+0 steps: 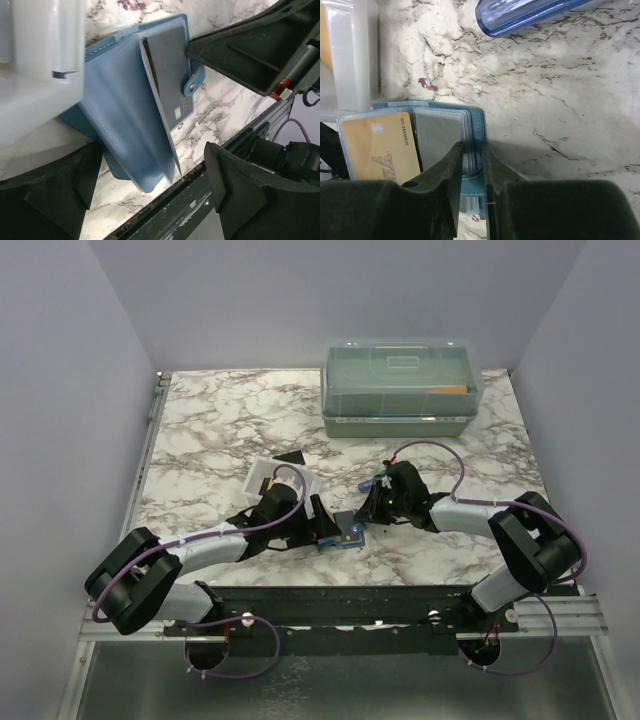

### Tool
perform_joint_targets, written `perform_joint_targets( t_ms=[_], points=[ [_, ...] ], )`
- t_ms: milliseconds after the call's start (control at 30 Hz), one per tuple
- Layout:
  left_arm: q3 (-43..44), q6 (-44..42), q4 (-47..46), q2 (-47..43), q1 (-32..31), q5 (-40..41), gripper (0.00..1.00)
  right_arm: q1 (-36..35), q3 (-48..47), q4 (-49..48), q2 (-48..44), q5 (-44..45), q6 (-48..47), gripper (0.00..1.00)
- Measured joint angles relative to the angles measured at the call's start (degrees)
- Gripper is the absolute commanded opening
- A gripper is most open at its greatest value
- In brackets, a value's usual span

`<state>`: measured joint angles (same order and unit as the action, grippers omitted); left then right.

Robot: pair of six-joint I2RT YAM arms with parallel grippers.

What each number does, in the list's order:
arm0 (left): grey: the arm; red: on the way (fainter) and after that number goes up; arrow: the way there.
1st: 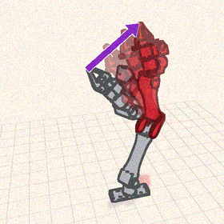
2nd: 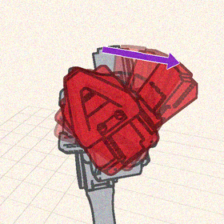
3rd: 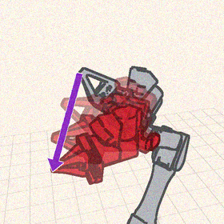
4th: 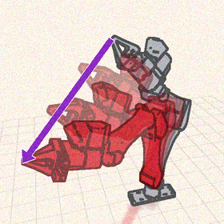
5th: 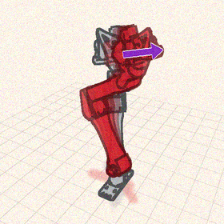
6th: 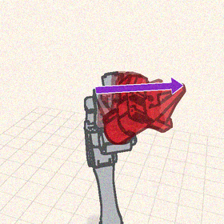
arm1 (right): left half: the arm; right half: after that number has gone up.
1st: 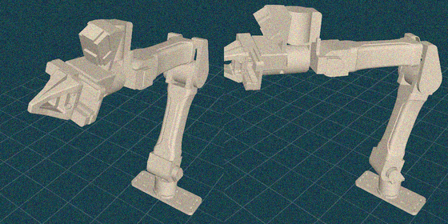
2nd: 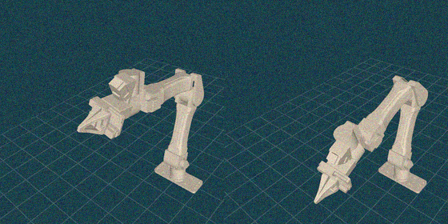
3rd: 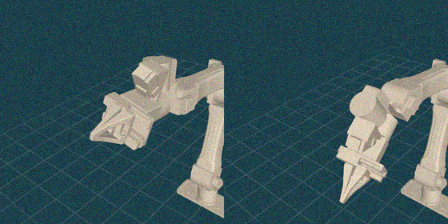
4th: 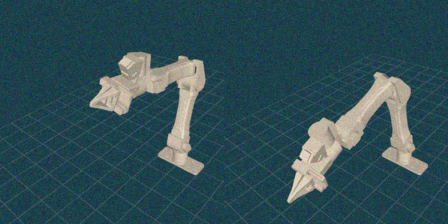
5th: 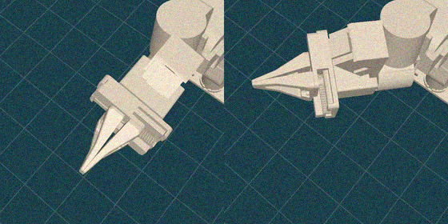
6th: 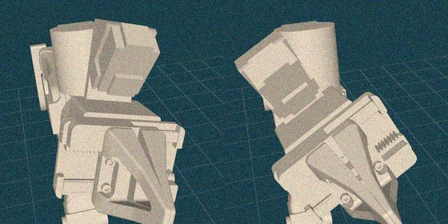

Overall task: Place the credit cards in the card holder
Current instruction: Close the card holder at the center of the board.

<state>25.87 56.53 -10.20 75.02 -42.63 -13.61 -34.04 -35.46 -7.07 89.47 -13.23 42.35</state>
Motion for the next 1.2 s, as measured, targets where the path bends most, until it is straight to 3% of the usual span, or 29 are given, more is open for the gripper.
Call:
perform_joint_targets(
  t_ms=[333,533,767,900,1067,1200],
  points=[
    [4.44,0.50,-0.26,0.76,-2.93,-2.58,0.87,-0.02,1.44,-0.44,-1.27,0.57,1.20,0.17],
    [7.98,1.27,-5.55,3.87,-3.74,-4.50,0.87,-0.07,4.28,1.81,-5.38,0.76,2.03,0.17],
    [10.69,1.33,-9.44,12.37,-4.22,-6.58,0.87,-0.48,5.35,3.78,-7.19,0.52,4.24,0.38],
    [10.88,1.29,-9.99,12.85,-4.33,-6.99,0.85,-0.79,5.53,6.95,-9.73,0.90,4.31,0.52],
    [10.86,1.31,-10.38,12.85,-4.33,-7.13,0.81,-0.79,5.88,9.44,-12.09,0.44,2.73,0.56],
    [10.40,1.31,-10.64,12.68,-4.33,-7.08,0.69,-0.81,5.84,10.75,-12.63,0.76,4.22,0.58]
  ],
)
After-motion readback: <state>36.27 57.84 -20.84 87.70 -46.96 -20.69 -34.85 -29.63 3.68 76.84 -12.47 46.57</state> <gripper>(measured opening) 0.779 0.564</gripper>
